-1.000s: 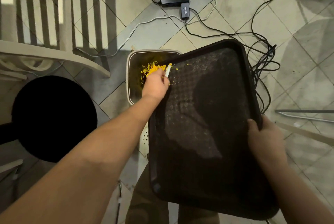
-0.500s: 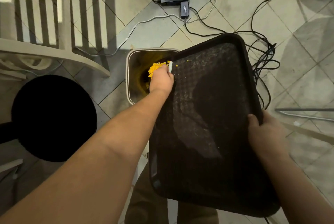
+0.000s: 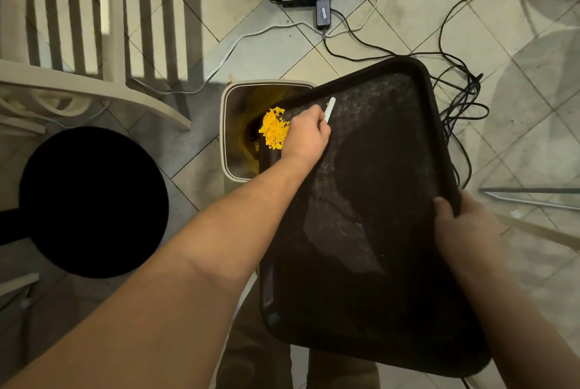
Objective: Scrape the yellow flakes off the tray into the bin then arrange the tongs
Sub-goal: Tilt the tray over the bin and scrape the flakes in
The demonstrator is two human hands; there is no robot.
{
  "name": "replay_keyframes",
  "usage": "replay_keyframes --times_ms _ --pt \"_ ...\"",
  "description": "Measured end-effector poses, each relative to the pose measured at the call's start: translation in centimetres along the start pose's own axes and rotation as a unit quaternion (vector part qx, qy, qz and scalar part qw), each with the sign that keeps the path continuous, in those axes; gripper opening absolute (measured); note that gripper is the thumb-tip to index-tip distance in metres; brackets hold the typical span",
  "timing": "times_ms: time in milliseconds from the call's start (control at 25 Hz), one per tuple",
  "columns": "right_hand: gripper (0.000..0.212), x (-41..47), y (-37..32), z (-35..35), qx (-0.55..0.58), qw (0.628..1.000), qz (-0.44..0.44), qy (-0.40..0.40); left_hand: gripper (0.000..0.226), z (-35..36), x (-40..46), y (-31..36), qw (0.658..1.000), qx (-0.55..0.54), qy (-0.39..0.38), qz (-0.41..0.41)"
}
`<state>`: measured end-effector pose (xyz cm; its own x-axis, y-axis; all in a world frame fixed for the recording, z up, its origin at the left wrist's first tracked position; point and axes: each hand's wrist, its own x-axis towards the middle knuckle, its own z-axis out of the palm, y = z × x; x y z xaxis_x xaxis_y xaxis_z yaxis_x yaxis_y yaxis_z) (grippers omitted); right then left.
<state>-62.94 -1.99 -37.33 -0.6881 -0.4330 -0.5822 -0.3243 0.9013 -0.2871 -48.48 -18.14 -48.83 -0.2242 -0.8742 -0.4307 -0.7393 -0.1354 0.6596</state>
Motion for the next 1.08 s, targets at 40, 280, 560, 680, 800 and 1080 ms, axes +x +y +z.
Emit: replay_keyframes --times_ms 40,280,560,680,800,1080 --pt "0.026 0.0 0.0 0.0 -0.003 1.0 0.002 -0.001 0.01 0.0 -0.1 -0.6 1.0 0.012 0.005 -0.012" --pt "0.03 -0.2 -0.1 0.2 -0.017 1.0 0.004 -0.012 0.015 -1.6 -0.7 -3.9 0.994 0.051 0.017 -0.094" --pt "0.027 -0.2 -0.4 0.2 -0.007 1.0 0.008 -0.014 0.014 0.0 -1.5 -2.4 0.998 0.042 -0.006 -0.047" --pt "0.025 0.0 -0.3 0.2 -0.012 1.0 0.01 -0.013 0.016 -1.7 -1.6 -5.0 0.984 0.07 0.003 -0.165" --pt "0.027 0.0 -0.2 0.2 -0.016 1.0 0.006 -0.006 0.015 -1.9 -2.2 -3.9 0.992 0.034 0.024 -0.116" --pt "0.027 0.8 -0.7 0.0 -0.025 1.0 -0.015 -0.005 0.012 0.9 -4.2 -1.7 1.0 -0.025 0.01 0.01"
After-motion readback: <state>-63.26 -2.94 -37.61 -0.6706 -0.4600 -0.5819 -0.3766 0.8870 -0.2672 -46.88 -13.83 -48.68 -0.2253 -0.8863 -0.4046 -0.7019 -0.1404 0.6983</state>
